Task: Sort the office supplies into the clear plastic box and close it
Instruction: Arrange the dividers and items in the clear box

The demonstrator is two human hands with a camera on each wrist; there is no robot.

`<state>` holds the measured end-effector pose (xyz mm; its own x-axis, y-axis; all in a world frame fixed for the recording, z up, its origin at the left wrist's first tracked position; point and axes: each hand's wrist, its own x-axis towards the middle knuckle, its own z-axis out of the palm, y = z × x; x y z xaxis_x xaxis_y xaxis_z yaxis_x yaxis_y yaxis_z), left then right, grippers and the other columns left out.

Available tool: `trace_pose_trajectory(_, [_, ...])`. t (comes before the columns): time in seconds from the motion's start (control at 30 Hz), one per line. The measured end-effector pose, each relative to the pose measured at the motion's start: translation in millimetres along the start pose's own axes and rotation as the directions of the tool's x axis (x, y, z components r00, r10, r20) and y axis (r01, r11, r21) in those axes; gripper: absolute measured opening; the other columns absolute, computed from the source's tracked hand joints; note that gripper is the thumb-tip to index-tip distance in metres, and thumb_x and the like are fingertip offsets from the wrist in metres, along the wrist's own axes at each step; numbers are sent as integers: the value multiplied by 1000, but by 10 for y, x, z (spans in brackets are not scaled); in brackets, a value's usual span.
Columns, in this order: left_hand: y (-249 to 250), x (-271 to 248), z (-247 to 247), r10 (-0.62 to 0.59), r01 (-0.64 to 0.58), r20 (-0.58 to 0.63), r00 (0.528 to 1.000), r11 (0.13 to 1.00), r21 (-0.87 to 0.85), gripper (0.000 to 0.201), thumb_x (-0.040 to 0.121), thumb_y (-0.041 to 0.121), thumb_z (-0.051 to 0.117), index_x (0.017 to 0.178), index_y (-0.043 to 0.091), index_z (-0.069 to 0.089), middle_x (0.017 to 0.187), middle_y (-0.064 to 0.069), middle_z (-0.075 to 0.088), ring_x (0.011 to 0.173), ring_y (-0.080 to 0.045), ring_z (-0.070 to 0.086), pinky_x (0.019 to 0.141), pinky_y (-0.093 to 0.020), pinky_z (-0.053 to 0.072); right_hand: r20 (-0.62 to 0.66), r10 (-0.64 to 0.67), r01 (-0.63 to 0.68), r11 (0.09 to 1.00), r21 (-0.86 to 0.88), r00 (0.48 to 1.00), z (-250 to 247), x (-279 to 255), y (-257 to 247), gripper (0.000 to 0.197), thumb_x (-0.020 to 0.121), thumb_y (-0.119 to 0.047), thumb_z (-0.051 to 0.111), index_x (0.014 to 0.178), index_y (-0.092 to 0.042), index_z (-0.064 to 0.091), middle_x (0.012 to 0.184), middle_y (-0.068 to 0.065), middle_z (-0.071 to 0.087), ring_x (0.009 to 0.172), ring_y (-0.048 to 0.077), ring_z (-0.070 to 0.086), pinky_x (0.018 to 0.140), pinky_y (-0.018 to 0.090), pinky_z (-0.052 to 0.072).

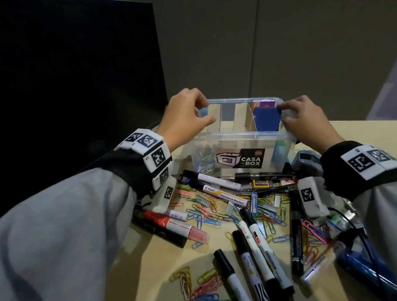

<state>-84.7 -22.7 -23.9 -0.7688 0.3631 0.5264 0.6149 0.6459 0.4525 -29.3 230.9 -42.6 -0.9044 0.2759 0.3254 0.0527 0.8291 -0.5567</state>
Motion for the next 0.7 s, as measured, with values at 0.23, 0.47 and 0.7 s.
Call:
trace_pose_trajectory(0.23, [102, -566, -47, 316, -300, 580, 751, 945, -127, 13, 84, 25, 74, 85, 24, 62, 78, 15, 57, 69, 4, 52, 64, -11, 40, -8, 5, -5, 1000, 0, 1000, -8, -7, -8, 33, 99, -15, 45, 129, -15, 59, 129, 9, 46, 115, 27, 49, 94, 48, 51])
trace_pose_trajectory(0.47, [-124, -845, 38, 86, -339, 797, 598, 928, 155, 47, 77, 43, 78, 120, 34, 63, 114, 15, 63, 103, -6, 55, 84, -27, 48, -3, 7, -7, 1000, 16, 1000, 6, 0, 4, 33, 100, -16, 46, 130, -15, 57, 130, 9, 45, 115, 27, 50, 93, 49, 51])
trace_pose_trajectory(0.7, [-65, -913, 185, 108, -449, 794, 599, 866, 221, 49, 78, 44, 75, 123, 29, 62, 112, 8, 64, 109, -17, 53, 80, -37, 52, 4, 8, -8, 1000, 15, 1000, 7, 22, 26, 33, 100, -17, 46, 131, -16, 57, 132, 8, 44, 116, 27, 50, 94, 48, 51])
